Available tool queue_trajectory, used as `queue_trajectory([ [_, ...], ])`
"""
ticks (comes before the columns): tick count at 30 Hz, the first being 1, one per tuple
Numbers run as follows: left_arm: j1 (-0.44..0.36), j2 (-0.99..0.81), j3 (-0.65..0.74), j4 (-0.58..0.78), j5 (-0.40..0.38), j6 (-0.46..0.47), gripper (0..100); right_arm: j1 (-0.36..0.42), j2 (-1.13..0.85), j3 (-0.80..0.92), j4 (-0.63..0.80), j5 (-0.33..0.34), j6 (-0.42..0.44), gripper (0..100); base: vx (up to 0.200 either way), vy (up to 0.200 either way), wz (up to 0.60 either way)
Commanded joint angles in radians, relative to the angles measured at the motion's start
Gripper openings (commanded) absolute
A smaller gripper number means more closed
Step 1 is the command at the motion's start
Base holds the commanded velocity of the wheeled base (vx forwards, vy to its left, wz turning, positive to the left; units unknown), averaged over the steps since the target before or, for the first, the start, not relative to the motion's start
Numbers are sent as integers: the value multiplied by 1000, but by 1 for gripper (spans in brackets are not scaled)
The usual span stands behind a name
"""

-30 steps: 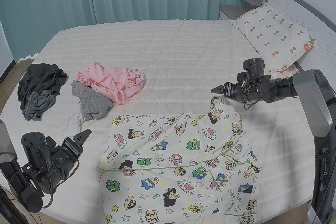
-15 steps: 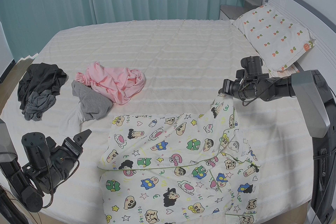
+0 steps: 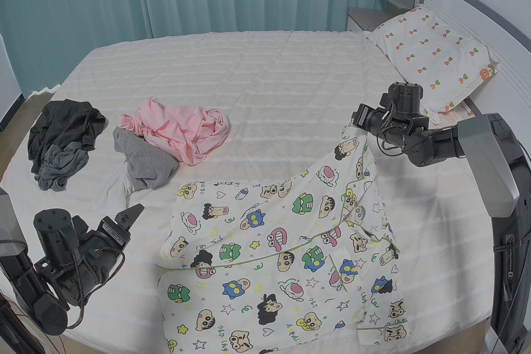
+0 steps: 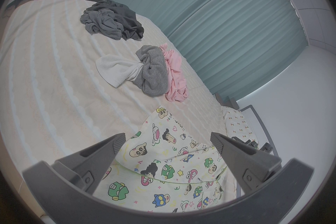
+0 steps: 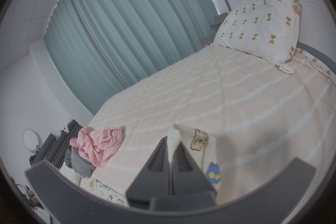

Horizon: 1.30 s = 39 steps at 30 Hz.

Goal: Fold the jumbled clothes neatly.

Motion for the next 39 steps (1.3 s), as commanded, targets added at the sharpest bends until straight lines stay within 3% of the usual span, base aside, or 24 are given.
queue_trajectory([
  [1,1,2,16,1,1,-2,100,-2,59,78,-156,24,-4,100,0,0,0],
  [6,1,3,16,1,0,-2,100,0,59,157,-287,121,-2,100,0,0,0],
  [16,1,11,16,-2,0,-3,100,-61,-5,225,-199,125,-4,100,0,0,0],
  [23,-7,11,-22,-2,-30,10,100,-117,-197,489,-205,136,18,100,0,0,0],
  [25,1,18,-68,10,-69,56,100,-138,-264,590,-210,148,35,100,0,0,0],
  [26,27,54,-123,27,-125,170,100,-155,-335,714,-231,161,65,100,0,0,0],
  [29,67,121,-232,70,-158,337,100,-183,-438,930,-336,184,119,100,0,0,0],
  [31,79,141,-298,113,-160,365,100,-196,-475,1009,-402,210,148,100,0,0,0],
  [35,110,161,-619,627,-220,385,100,-278,-593,1286,-661,378,266,100,0,0,0],
  [36,118,156,-680,736,-266,392,100,-299,-610,1337,-702,420,269,100,0,0,0],
  [39,148,152,-795,894,-438,435,100,-354,-649,1420,-779,521,266,100,0,0,0],
])
